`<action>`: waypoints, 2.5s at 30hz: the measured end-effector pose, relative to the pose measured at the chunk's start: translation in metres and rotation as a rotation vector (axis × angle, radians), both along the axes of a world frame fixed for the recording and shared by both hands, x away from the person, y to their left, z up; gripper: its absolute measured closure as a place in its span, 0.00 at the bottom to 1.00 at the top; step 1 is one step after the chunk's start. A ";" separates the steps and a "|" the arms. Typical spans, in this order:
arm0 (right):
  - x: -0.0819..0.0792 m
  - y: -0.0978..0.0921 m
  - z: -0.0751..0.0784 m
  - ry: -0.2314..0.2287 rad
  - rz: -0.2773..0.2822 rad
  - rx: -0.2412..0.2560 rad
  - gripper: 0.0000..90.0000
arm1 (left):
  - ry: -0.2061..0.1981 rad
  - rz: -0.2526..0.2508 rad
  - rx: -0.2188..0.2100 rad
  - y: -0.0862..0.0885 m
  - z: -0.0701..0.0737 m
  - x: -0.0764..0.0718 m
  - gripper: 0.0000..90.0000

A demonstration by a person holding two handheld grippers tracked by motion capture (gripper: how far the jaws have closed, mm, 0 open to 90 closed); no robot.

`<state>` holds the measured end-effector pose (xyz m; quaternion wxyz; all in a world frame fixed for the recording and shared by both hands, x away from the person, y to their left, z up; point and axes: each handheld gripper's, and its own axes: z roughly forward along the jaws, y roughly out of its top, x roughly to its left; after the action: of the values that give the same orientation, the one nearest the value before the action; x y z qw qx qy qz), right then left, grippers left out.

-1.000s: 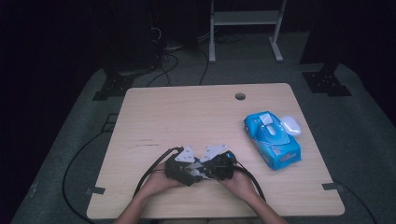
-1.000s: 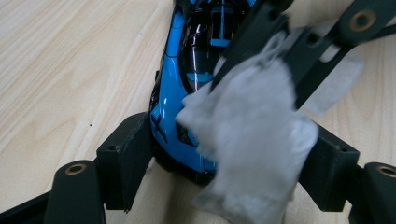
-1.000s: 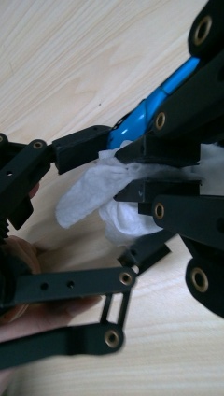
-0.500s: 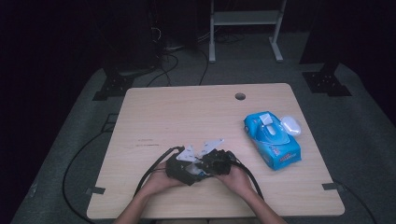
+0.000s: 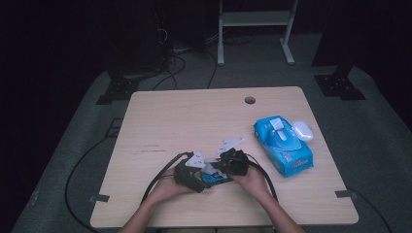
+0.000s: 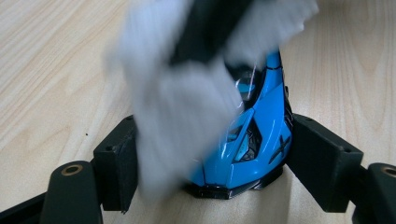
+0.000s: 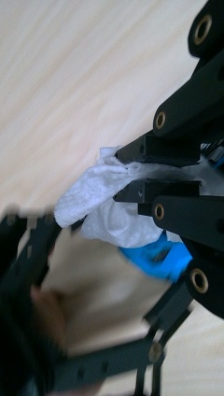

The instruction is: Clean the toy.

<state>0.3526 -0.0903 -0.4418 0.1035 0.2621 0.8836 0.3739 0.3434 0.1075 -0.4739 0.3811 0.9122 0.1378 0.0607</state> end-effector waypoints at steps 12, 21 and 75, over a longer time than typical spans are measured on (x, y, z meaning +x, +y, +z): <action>-0.004 -0.008 0.002 -0.028 -0.003 -0.026 0.92 | -0.003 -0.002 0.006 -0.002 0.000 0.000 0.27; -0.003 -0.044 -0.001 -0.037 -0.093 -0.041 0.92 | -0.005 -0.005 0.008 -0.001 0.000 0.000 0.27; -0.008 -0.048 0.009 0.087 0.009 -0.041 0.51 | -0.009 -0.006 0.019 -0.002 0.001 0.001 0.28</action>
<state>0.3441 -0.1378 -0.4327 0.0687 0.2718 0.8959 0.3447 0.3440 0.1054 -0.4730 0.3729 0.9160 0.1328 0.0648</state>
